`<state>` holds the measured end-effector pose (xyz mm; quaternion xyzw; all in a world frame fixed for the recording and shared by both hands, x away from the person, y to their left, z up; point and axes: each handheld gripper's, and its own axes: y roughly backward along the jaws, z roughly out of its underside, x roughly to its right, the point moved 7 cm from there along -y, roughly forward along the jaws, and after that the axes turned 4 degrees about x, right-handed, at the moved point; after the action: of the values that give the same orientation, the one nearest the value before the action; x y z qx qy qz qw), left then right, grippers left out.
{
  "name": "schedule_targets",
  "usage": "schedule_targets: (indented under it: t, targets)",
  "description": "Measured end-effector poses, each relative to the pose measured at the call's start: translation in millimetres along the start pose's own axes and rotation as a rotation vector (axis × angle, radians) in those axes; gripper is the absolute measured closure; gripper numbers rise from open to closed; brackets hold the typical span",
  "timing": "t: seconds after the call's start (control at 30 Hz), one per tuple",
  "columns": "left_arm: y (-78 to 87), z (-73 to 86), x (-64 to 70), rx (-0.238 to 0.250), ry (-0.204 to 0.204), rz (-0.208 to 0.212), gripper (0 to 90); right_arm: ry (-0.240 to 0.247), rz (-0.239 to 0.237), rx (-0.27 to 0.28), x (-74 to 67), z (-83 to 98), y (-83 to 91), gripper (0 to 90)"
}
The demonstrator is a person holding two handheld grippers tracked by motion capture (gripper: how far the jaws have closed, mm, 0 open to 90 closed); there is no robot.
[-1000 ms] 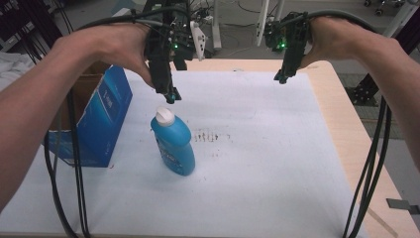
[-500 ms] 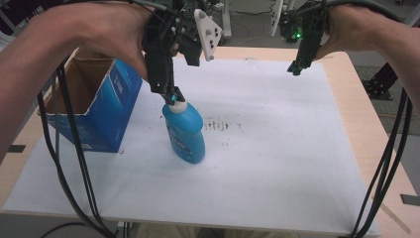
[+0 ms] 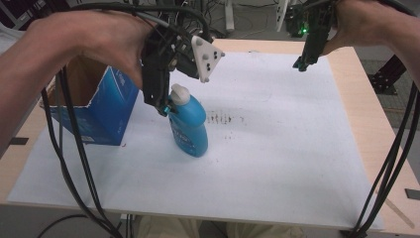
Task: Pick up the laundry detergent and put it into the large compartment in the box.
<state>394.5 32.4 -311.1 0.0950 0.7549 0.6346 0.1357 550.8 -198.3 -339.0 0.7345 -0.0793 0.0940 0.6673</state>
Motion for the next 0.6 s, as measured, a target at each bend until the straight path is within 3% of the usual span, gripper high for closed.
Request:
schedule_targets:
  t: [0.4, 0.6]
  targets:
    - [-19.7, 5.5, 0.9, -0.004, -0.039, 0.042, 15.8, 0.02, 0.002, 0.011, -1.9, -3.8, -0.2, 12.4]
    - [-30.6, 8.4, 3.5, -0.019, -0.084, 0.063, 15.8, 0.03, 0.0, 0.014, -2.6, -6.4, -2.8, 12.4]
